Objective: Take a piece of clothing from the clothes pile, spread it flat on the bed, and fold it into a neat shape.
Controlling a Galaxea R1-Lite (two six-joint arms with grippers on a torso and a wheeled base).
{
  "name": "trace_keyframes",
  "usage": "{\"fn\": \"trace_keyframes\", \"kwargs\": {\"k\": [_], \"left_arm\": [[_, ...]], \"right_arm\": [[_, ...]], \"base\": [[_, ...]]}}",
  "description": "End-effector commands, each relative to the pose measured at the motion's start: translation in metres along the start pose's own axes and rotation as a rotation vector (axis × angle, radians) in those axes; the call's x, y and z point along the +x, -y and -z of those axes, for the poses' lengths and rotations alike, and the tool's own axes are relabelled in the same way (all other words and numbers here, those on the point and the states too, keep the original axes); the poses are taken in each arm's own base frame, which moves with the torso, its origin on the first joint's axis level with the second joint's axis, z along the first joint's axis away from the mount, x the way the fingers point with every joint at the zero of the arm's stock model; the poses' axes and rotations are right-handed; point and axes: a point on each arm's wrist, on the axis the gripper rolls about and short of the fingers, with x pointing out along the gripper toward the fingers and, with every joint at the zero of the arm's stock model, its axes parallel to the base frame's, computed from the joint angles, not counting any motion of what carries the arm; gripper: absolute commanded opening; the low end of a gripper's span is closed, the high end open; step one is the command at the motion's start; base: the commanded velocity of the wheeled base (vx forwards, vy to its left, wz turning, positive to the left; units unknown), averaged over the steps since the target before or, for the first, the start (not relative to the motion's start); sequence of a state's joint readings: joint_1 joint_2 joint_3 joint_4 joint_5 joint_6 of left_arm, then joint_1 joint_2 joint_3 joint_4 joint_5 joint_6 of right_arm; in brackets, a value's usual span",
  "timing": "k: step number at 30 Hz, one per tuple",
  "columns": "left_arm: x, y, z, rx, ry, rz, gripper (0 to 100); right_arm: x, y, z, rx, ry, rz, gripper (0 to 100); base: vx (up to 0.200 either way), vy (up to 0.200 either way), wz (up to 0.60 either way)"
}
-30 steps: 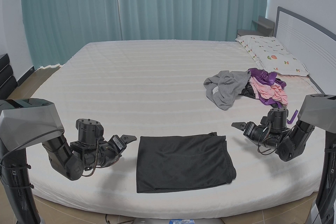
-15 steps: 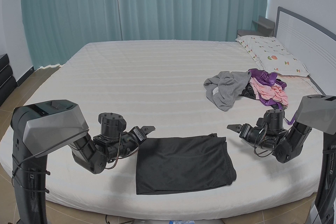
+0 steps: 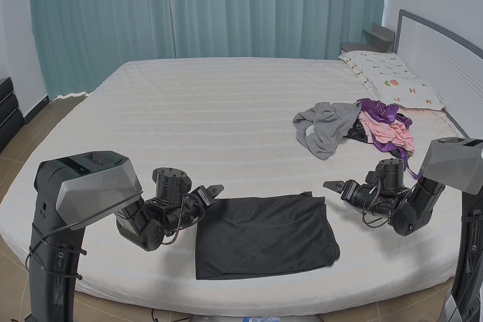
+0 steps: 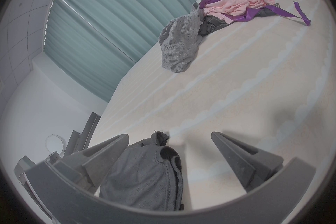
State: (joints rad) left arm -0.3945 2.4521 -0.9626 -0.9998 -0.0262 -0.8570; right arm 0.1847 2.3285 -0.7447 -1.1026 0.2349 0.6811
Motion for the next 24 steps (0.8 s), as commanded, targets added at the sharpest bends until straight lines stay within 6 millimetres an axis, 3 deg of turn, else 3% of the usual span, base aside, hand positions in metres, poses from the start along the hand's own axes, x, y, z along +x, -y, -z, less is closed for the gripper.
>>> {"fn": "trace_keyframes", "kwargs": {"k": [1, 6, 7, 15, 24], "left_arm": [[0.006, -0.003, 0.004, 0.001, 0.004, -0.013, 100], [0.008, -0.003, 0.004, 0.002, 0.02, -0.023, 100], [0.009, -0.004, 0.005, 0.004, 0.02, -0.027, 0], [0.008, -0.005, 0.004, -0.001, 0.052, -0.049, 0], [0.008, -0.007, 0.005, -0.006, 0.086, -0.085, 0]], "right_arm": [[0.001, -0.001, 0.0, -0.002, 0.001, -0.005, 100], [0.002, -0.004, 0.002, -0.008, -0.003, -0.013, 100], [0.003, -0.006, 0.001, -0.009, 0.0, -0.016, 100], [0.01, -0.01, 0.002, -0.018, -0.004, -0.033, 100], [0.028, -0.017, 0.017, -0.036, -0.043, -0.052, 100]], "base": [[0.0, 0.0, 0.0], [0.0, 0.0, 0.0], [0.0, 0.0, 0.0], [0.0, 0.0, 0.0], [0.0, 0.0, 0.0]]}}
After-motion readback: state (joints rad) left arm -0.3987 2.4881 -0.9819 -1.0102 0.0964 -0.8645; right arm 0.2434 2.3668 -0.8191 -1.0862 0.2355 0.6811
